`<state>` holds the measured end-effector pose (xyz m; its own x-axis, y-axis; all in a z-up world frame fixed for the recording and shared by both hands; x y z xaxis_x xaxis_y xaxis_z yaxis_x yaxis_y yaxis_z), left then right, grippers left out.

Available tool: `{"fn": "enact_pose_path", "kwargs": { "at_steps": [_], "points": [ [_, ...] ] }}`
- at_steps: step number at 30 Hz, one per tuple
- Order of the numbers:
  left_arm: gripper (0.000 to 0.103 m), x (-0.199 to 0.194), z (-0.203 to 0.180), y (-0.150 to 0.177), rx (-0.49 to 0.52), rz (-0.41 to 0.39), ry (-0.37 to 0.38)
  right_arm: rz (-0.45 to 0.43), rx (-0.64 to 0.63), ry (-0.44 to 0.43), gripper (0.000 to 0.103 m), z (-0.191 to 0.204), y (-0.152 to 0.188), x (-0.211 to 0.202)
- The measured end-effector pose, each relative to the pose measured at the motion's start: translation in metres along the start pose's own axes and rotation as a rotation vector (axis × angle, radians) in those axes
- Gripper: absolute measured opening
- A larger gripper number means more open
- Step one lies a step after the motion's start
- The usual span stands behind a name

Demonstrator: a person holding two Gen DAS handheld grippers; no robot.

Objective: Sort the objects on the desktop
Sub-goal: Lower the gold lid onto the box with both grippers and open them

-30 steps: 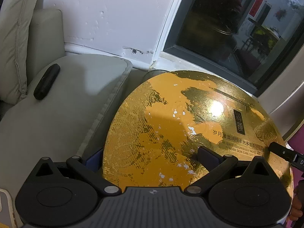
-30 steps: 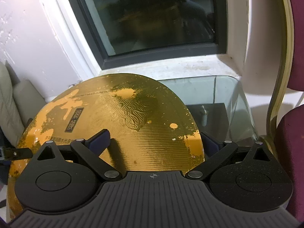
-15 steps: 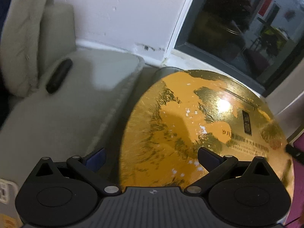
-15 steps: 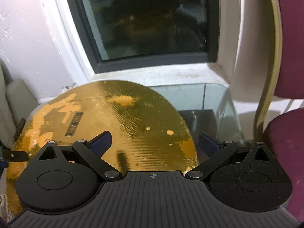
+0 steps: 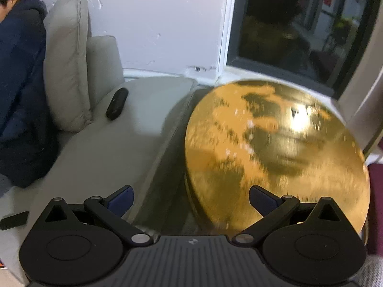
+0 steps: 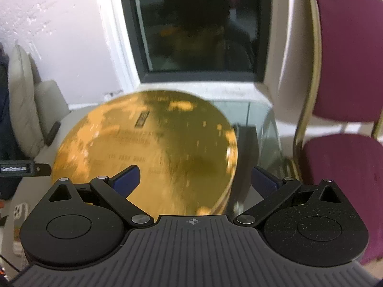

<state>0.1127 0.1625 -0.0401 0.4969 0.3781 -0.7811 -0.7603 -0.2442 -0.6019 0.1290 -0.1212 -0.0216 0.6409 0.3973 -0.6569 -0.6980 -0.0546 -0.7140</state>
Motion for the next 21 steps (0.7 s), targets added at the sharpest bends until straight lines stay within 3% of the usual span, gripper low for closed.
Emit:
{"fn": "enact_pose_path", "kwargs": {
  "at_steps": [5,11,16,21],
  "points": [
    [0.102,-0.009,-0.005,0.019,0.091,-0.009,0.003,0.057,-0.013,0.021,0.101,0.007,0.021,-0.015],
    [0.102,-0.003,0.001,0.012,0.052,-0.02,-0.03,0.04,0.041,0.05,0.1,-0.004,0.017,-0.024],
    [0.102,0.011,0.002,-0.005,0.013,-0.025,-0.075,0.061,0.078,0.018,0.083,-0.002,0.013,-0.02],
    [0.102,0.028,-0.001,-0.013,0.009,-0.013,-0.105,0.079,0.063,0.017,0.083,0.006,0.015,-0.017]
  ]
}}
Point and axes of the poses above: each gripper's, at about its wrist camera, not at the fingertips, and x roughly the way its jaws point, z to its left, y to its underside, the point moved 5 cm from there along x, roughly the way its jaws point, and after that the axes turned 12 degrees about -y, right-handed, at the moved point
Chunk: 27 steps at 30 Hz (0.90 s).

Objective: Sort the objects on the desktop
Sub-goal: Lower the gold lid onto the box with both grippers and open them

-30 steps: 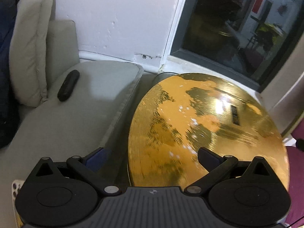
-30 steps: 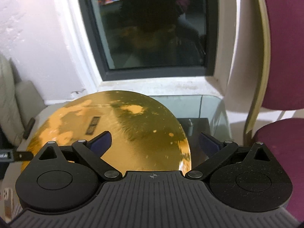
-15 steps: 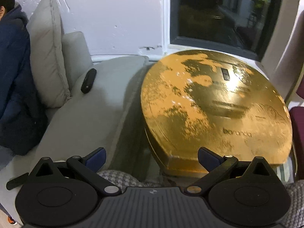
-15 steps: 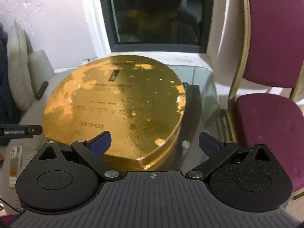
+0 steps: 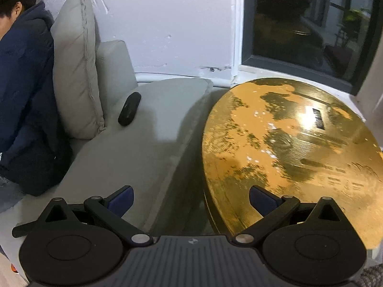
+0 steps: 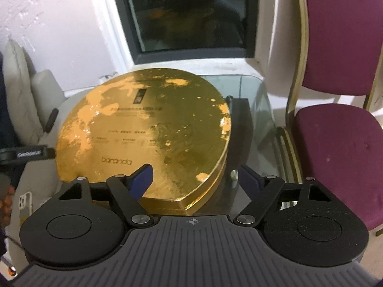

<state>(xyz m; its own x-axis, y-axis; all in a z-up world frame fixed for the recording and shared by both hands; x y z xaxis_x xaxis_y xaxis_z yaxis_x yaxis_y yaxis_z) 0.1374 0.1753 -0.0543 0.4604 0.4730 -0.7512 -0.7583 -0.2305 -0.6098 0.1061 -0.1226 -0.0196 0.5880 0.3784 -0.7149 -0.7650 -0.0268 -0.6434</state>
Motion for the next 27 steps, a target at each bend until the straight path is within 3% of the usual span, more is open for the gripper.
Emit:
{"fn": "enact_pose_path", "kwargs": {
  "at_steps": [14,27],
  "points": [
    [0.102,0.044,0.003,-0.015,-0.06,0.067,-0.028,0.012,-0.007,0.007,0.084,0.003,-0.003,0.001],
    [0.103,0.059,0.006,-0.018,-0.099,0.087,0.008,0.021,-0.003,0.003,0.085,0.0,-0.005,0.004]
  ]
}}
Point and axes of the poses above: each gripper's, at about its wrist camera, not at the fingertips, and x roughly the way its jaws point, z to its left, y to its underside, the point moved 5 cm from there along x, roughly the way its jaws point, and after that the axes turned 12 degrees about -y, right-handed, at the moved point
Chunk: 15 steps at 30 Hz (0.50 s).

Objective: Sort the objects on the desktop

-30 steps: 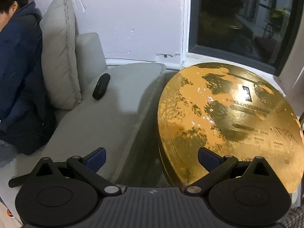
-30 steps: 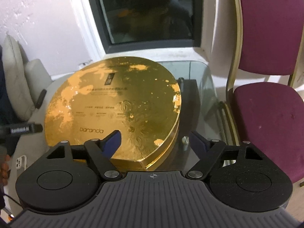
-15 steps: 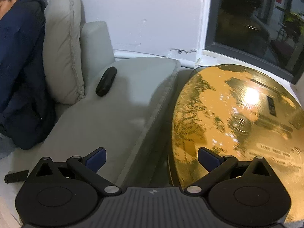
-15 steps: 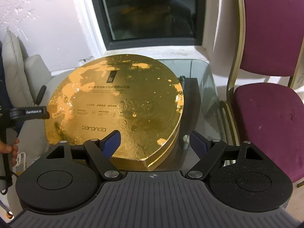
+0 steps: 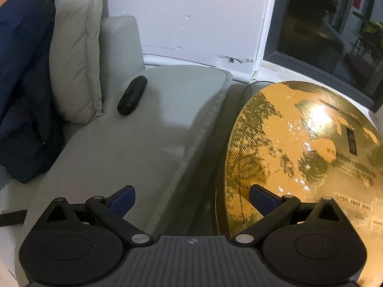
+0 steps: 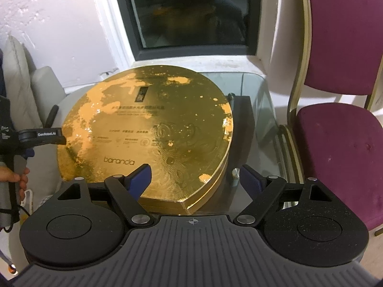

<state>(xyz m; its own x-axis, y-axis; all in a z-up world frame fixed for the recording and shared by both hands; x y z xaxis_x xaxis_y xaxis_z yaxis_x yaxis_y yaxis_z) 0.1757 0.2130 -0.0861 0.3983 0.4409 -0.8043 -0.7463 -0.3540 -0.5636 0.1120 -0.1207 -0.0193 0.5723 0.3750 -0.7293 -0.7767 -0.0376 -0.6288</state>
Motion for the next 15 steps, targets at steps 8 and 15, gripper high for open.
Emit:
{"fn": "enact_pose_path", "kwargs": {
  "at_steps": [8,15],
  "points": [
    [0.1,0.006,0.005,-0.012,-0.032,-0.006,-0.034,-0.009,0.003,-0.008,0.086,0.0,0.0,-0.001],
    [0.103,0.017,-0.002,-0.026,-0.018,-0.04,-0.038,-0.011,-0.002,-0.016,0.087,0.004,0.001,0.0]
  ]
}}
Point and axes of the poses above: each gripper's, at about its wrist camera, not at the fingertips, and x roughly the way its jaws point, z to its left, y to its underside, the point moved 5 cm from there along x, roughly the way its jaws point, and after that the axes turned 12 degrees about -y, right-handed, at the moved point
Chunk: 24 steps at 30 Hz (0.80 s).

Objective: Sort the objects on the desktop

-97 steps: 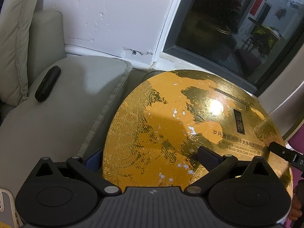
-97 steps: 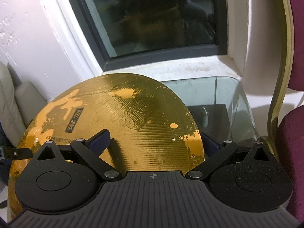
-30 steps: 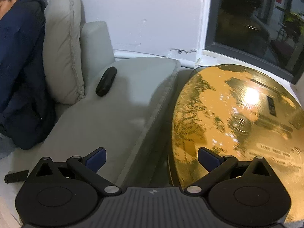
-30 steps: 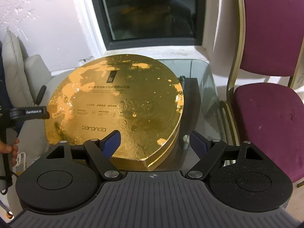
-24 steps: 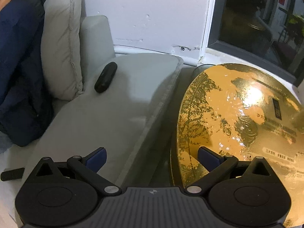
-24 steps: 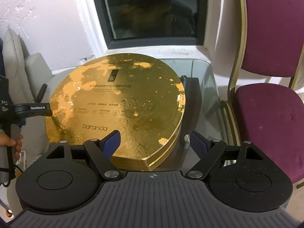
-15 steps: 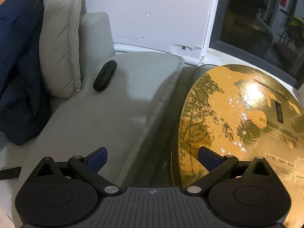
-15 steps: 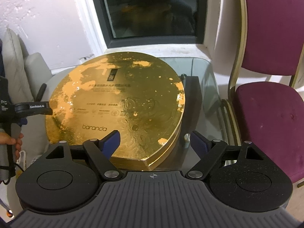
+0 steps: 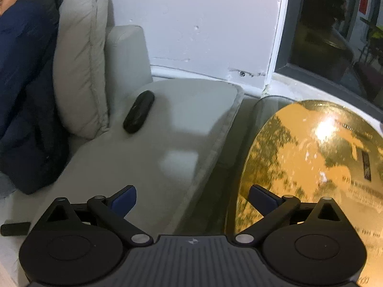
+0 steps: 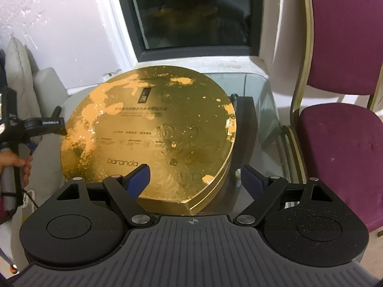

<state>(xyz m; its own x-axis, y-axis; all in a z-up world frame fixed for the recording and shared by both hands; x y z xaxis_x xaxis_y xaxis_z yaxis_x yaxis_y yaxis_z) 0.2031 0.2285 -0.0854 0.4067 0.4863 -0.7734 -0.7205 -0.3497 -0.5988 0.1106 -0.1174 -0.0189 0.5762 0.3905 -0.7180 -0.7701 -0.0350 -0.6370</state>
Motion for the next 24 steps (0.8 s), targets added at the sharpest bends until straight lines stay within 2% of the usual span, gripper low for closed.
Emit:
{"fn": "enact_pose_path", "kwargs": {
  "at_steps": [6,7,8,9,13,17,24],
  "points": [
    [0.103,0.004,-0.011,-0.011,0.054,0.0,-0.015,-0.005,-0.006,-0.003,0.087,0.002,-0.001,-0.001],
    [0.102,0.004,-0.012,-0.011,0.061,0.007,-0.023,-0.008,-0.007,-0.004,0.087,0.002,-0.002,-0.002],
    [0.096,0.0,-0.013,-0.011,0.067,0.007,-0.026,-0.01,-0.007,-0.005,0.087,0.002,-0.003,-0.002],
    [0.096,-0.004,-0.014,-0.011,0.074,0.005,-0.028,-0.012,-0.01,-0.007,0.087,0.003,-0.003,-0.003],
    [0.098,-0.035,-0.028,-0.006,0.11,-0.037,0.055,-0.015,-0.018,-0.014,0.088,0.005,-0.003,-0.004],
    [0.098,-0.05,-0.045,0.0,0.174,-0.076,0.073,-0.006,-0.016,-0.015,0.088,0.005,-0.002,-0.001],
    [0.098,-0.044,-0.056,0.006,0.233,-0.087,0.036,-0.005,-0.009,-0.016,0.088,0.001,0.0,-0.003]
  ]
}}
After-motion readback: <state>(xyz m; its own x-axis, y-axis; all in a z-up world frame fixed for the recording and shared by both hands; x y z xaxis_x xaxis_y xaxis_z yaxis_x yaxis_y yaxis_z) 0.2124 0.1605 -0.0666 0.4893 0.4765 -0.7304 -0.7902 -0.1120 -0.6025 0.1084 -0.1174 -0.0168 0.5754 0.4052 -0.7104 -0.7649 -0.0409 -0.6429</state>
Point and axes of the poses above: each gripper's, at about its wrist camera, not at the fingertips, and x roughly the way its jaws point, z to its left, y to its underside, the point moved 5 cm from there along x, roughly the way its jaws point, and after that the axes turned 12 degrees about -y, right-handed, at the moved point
